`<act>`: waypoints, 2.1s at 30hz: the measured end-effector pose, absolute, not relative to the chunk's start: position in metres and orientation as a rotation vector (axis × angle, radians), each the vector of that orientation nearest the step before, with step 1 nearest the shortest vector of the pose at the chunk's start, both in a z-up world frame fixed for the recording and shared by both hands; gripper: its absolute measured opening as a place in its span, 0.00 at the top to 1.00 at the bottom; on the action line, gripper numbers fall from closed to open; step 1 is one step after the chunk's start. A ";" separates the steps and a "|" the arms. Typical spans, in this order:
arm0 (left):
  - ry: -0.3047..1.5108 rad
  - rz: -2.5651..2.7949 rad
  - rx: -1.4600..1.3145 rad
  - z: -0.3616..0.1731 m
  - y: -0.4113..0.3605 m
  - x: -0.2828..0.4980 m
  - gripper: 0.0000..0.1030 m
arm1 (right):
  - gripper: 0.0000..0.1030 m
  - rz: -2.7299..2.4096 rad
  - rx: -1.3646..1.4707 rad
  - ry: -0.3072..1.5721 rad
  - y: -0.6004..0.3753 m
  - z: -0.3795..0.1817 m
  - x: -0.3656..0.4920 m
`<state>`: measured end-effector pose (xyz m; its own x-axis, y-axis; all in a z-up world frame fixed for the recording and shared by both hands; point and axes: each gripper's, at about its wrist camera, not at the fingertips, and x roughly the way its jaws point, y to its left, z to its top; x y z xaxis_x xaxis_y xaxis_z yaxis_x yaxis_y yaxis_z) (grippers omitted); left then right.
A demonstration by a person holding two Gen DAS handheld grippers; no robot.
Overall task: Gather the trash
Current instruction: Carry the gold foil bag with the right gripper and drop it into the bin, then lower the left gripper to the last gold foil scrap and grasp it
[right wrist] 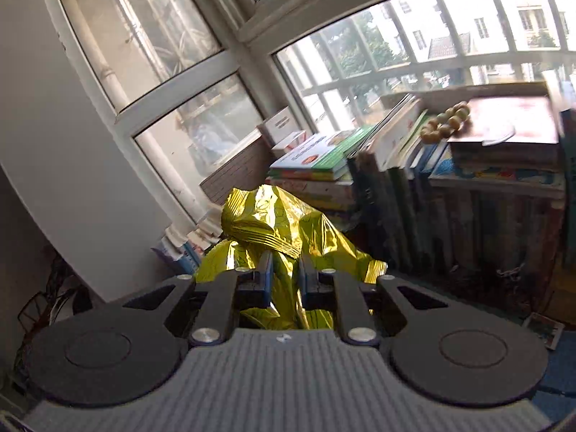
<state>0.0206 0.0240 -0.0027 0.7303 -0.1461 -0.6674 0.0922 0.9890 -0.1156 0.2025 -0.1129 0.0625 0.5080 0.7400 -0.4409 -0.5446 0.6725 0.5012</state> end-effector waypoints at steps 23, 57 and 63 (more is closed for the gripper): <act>0.740 -0.134 -0.088 0.003 0.026 0.017 0.71 | 0.81 0.800 0.244 0.938 -0.066 0.009 0.206; 0.718 -0.140 -0.018 -0.021 -0.081 0.013 0.40 | 0.42 0.378 0.069 0.799 -0.255 -0.069 0.107; 0.773 -0.065 -0.040 -0.069 -0.098 0.046 0.50 | 0.48 0.309 0.101 0.821 -0.273 -0.098 0.111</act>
<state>0.0464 -0.0979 -0.0691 0.7137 -0.0736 -0.6966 0.0440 0.9972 -0.0603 0.1115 -0.2732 -0.0983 0.6398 0.3094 -0.7035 -0.2318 0.9504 0.2072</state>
